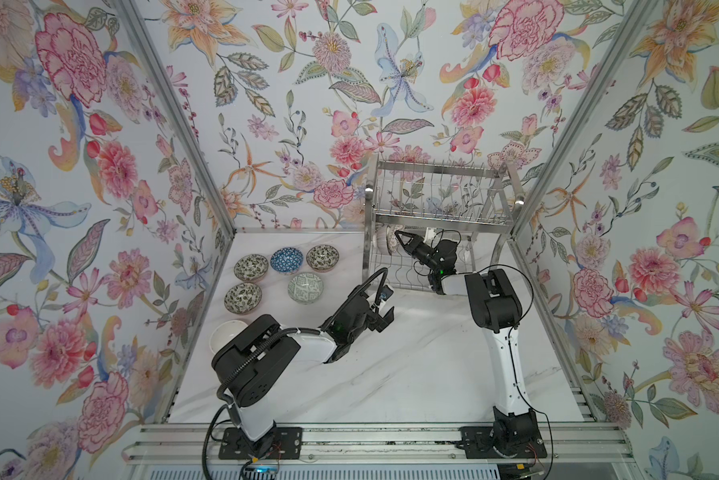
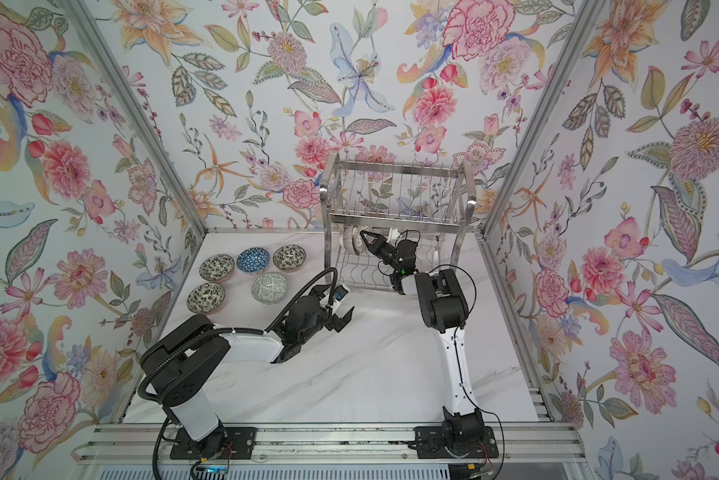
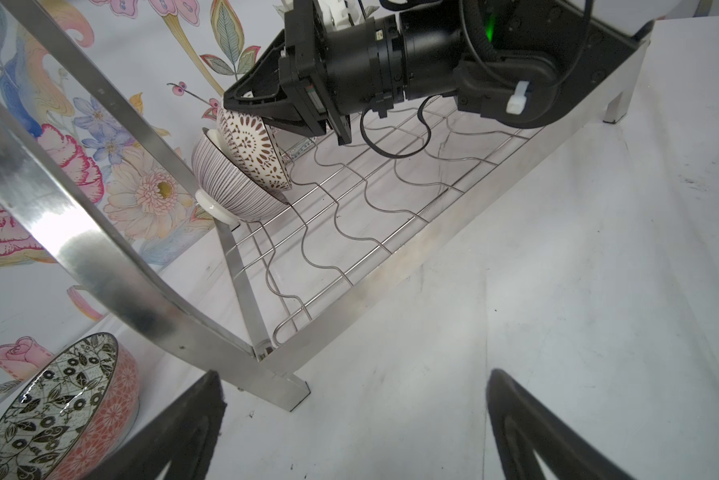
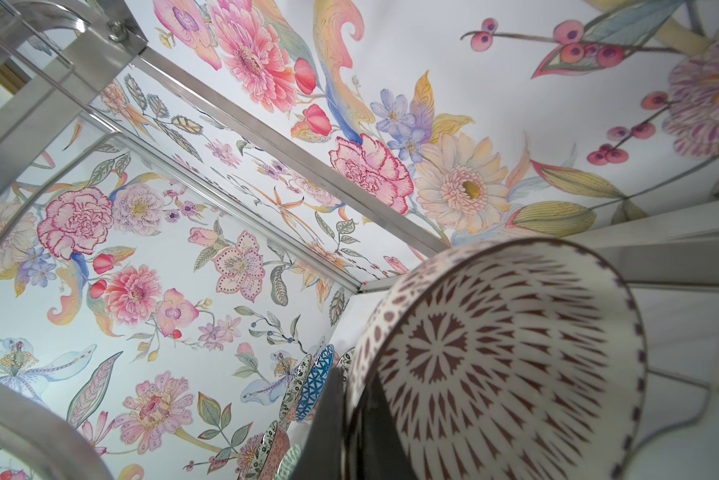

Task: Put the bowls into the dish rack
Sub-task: 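Lower the bowl edge-down into the rack slots beside the purple-striped bowl with the right gripper, then open the right gripper and release the maroon-patterned bowl in the rack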

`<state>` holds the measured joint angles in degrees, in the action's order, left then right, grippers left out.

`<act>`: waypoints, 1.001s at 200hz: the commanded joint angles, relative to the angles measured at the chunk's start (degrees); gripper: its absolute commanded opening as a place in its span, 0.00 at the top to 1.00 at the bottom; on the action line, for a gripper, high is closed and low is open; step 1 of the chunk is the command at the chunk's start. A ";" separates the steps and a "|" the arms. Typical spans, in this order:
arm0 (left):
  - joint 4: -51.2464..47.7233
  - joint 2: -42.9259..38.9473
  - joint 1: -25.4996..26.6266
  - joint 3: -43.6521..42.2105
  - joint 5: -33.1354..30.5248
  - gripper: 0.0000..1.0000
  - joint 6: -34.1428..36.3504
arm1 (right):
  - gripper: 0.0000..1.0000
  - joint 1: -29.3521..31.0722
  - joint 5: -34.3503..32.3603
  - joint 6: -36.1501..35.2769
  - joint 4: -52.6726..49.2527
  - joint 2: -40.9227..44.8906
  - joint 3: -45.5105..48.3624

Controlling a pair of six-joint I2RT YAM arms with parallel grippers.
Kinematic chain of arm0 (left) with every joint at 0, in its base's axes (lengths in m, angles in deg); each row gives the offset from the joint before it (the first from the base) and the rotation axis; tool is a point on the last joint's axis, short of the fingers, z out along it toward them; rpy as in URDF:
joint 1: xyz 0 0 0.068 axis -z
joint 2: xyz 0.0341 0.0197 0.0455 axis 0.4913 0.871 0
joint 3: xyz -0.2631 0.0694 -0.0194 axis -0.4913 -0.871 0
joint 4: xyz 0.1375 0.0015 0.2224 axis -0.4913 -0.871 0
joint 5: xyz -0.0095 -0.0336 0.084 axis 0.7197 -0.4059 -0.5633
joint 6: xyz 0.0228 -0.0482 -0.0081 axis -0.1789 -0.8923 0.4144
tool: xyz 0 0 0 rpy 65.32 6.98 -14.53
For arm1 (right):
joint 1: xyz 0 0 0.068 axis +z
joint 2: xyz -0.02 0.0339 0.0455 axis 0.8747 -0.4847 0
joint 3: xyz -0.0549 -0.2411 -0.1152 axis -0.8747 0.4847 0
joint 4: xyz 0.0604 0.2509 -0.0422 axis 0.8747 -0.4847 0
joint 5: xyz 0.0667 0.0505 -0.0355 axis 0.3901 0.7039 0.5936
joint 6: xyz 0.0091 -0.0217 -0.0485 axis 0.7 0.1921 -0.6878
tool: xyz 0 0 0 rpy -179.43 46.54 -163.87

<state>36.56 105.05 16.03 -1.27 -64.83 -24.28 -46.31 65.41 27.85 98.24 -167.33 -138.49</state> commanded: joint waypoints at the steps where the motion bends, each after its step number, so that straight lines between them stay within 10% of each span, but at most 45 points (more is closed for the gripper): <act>1: 0.29 -0.64 0.87 -0.16 -0.82 0.01 0.75 | 0.98 -0.11 1.03 0.39 4.58 -0.76 -2.86; 200: -0.76 -0.45 0.87 0.59 -1.18 0.01 0.40 | 0.95 0.14 0.85 -13.86 -18.63 3.35 -3.32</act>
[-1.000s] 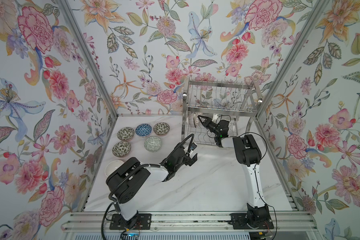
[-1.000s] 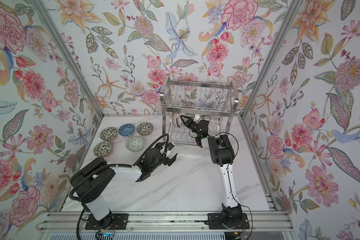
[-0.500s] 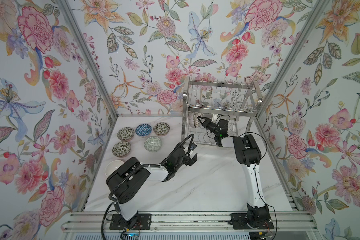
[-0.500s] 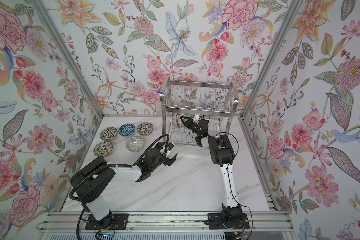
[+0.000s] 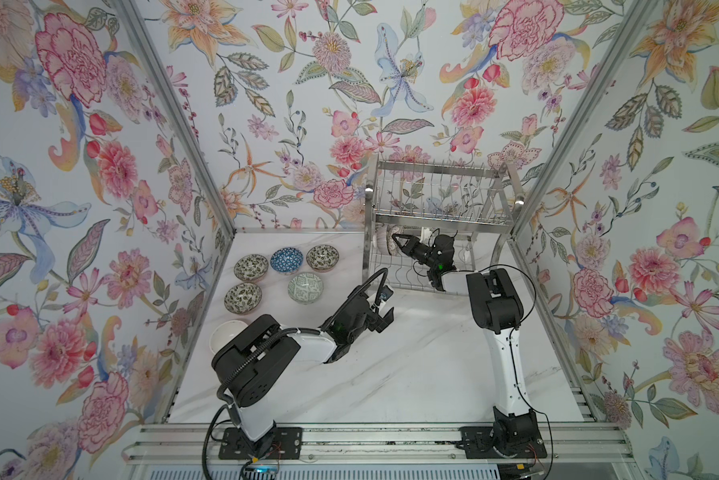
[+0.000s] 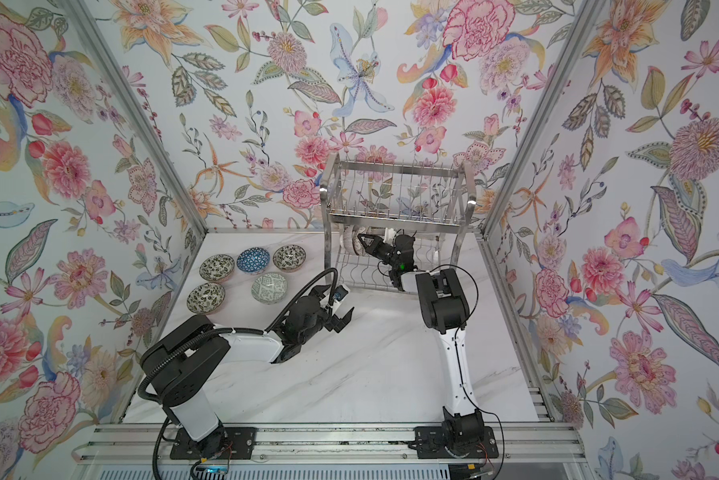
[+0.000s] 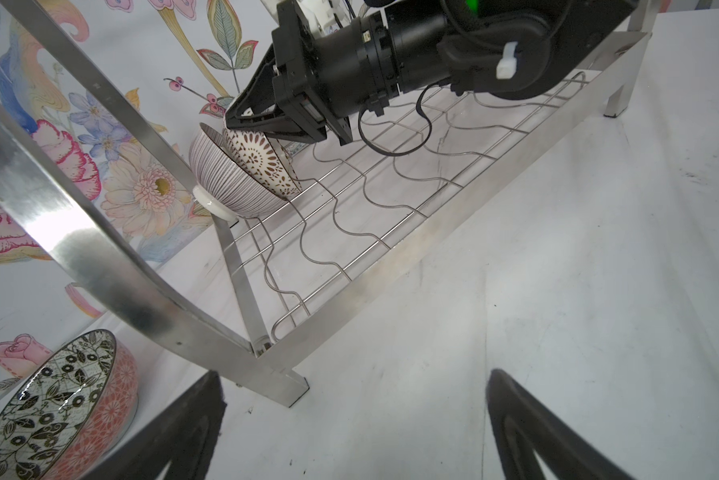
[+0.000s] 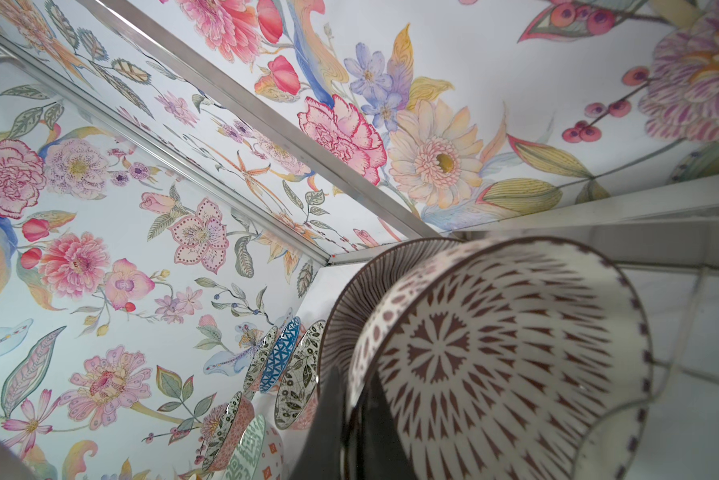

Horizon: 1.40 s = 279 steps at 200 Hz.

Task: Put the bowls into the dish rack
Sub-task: 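Open the right gripper and release the maroon-patterned bowl in the rack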

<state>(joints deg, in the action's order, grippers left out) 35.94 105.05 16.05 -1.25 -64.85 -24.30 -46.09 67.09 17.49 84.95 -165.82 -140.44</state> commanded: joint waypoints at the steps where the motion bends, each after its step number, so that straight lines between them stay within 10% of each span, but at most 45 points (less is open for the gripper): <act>1: -0.15 -0.50 0.84 0.54 -1.22 0.01 0.42 | 0.95 -0.07 -0.88 -3.59 -5.39 1.90 -1.37; 279: -0.44 -1.08 0.84 0.52 -1.86 0.01 0.15 | 0.74 0.79 -2.15 -14.12 -20.49 5.15 -2.88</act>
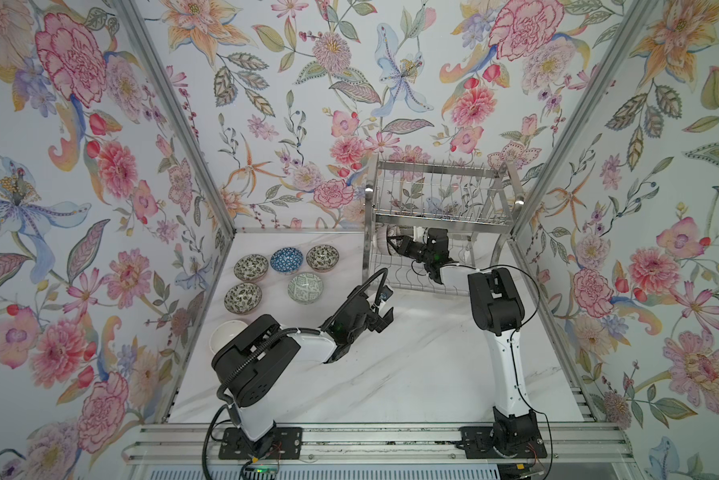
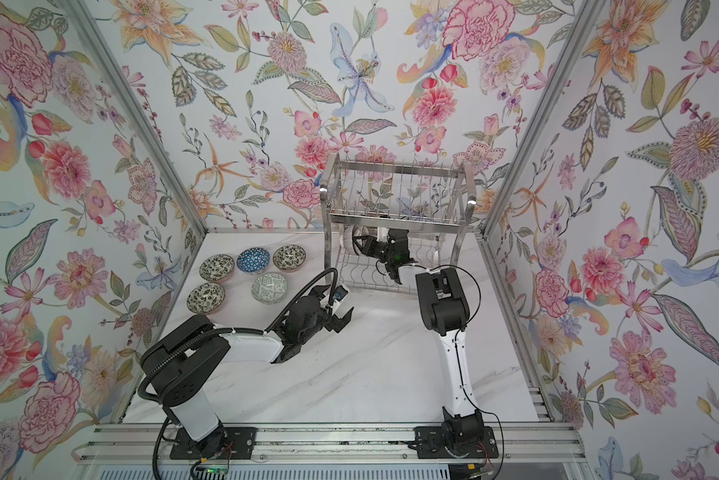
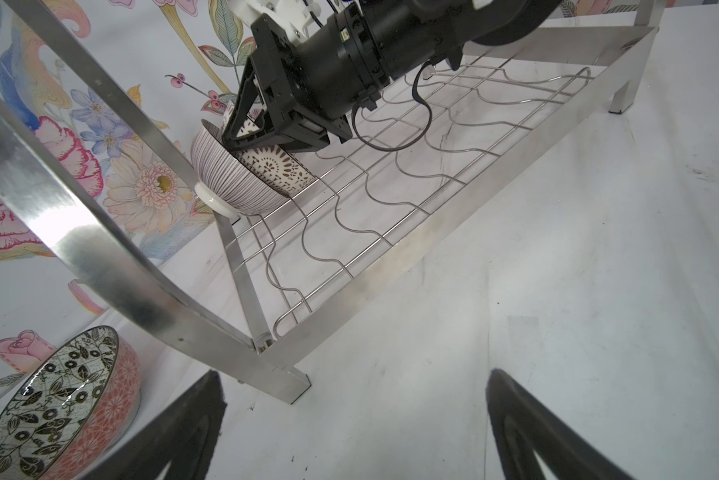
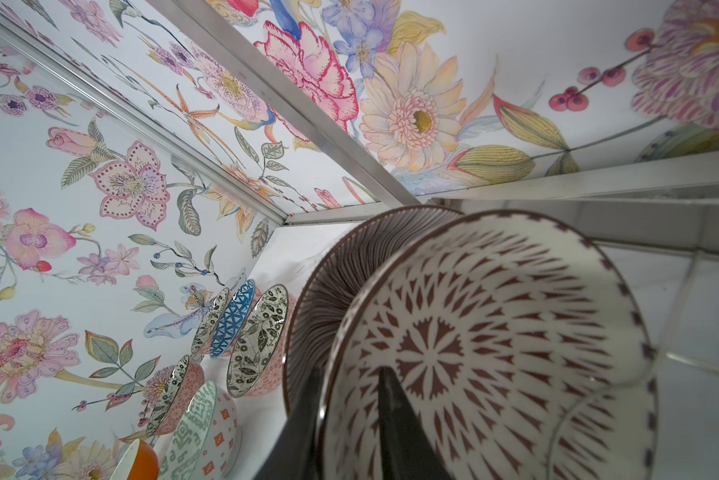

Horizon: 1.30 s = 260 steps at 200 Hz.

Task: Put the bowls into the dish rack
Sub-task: 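Open the right gripper and release the maroon-patterned bowl in the rack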

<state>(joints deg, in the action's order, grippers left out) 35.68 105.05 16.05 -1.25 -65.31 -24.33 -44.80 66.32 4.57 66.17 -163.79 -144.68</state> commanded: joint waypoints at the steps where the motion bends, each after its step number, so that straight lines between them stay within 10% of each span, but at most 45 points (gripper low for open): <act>1: -0.17 -1.08 0.89 0.52 -1.42 0.01 0.18 | 0.74 -0.49 -1.39 -1.21 -1.70 3.14 1.41; 260: -0.16 -1.69 0.85 0.26 -2.58 0.01 -0.16 | 0.48 -1.70 -6.58 -1.77 8.44 23.47 29.94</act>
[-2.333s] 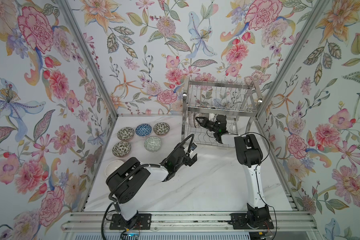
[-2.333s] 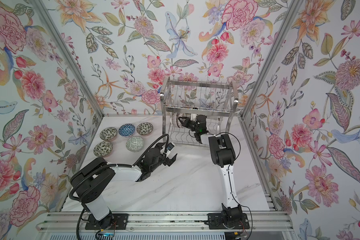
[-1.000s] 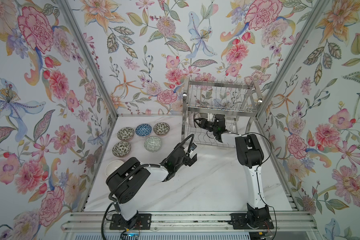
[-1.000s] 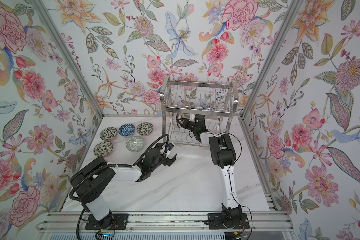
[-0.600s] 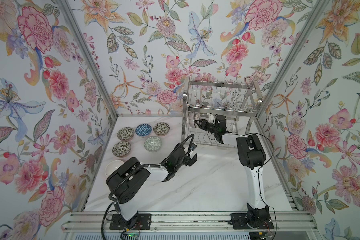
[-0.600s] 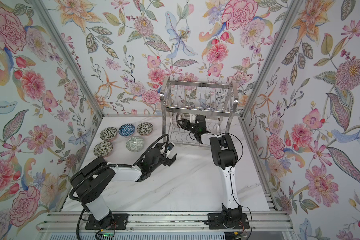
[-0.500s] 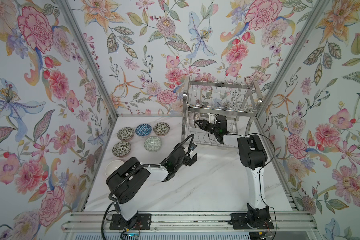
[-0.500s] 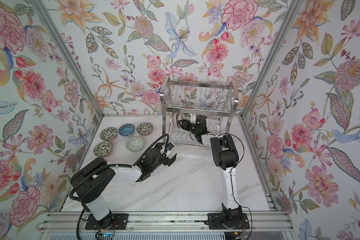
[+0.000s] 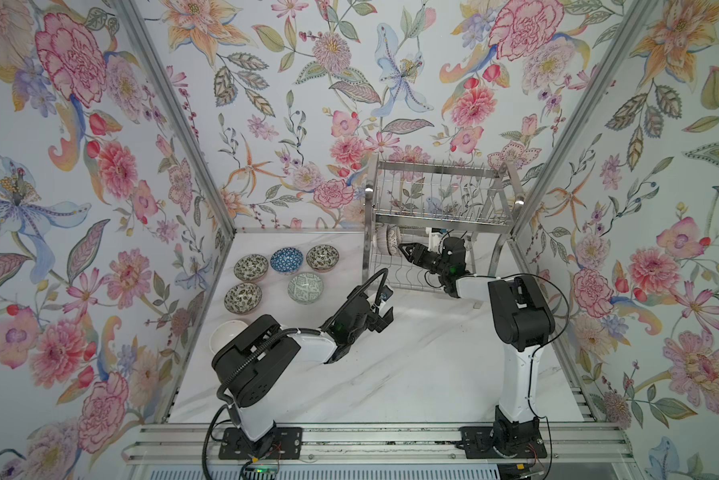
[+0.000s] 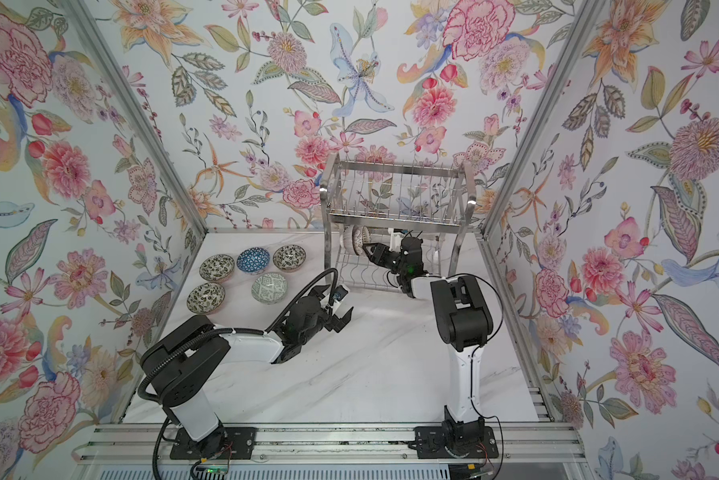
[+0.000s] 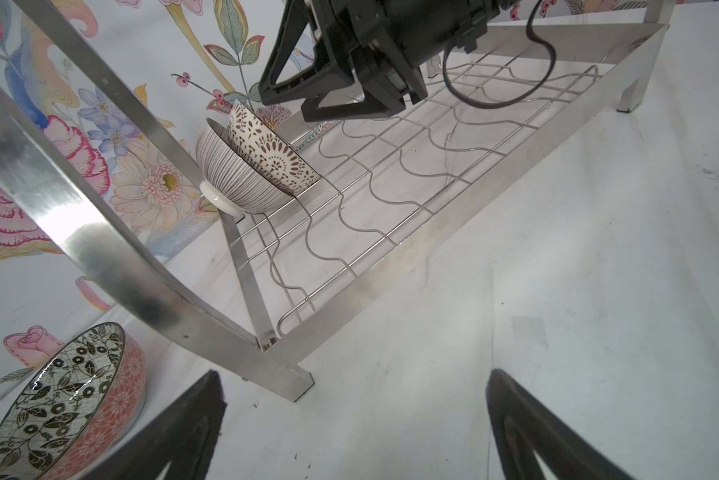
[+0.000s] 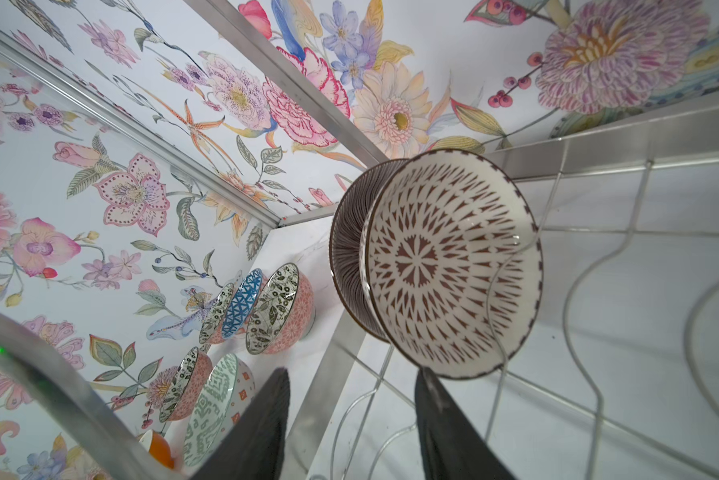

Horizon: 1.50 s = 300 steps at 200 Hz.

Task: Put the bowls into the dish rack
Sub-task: 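Open the right gripper and release the maroon-patterned bowl in the rack, then withdraw the right gripper from the rack while the left gripper lowers over the orange-and-white bowl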

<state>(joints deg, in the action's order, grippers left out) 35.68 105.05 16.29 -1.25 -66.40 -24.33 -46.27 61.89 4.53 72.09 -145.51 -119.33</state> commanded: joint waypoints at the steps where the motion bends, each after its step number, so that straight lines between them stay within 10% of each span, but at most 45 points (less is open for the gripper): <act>1: -0.16 -1.69 0.56 0.26 -1.49 0.01 -0.17 | 0.48 -0.24 -2.18 -1.80 2.64 5.38 4.80; 217: 2.66 -7.06 0.60 -4.53 -13.63 0.01 -3.65 | 0.01 6.70 -18.95 -20.00 -13.71 43.29 34.25; 252: -11.29 -5.56 0.51 2.26 -27.89 0.01 -8.07 | 0.01 8.78 -21.05 -23.36 -16.19 47.43 34.38; 300: -29.79 -13.91 -0.29 4.80 -31.09 0.01 -18.27 | 0.01 13.48 -21.99 -25.21 -16.55 44.85 32.09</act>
<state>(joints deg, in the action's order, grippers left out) 18.83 96.79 16.36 1.53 -92.89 -35.74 -35.58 41.25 -17.81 57.19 -98.78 -85.56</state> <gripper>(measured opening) 0.994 0.992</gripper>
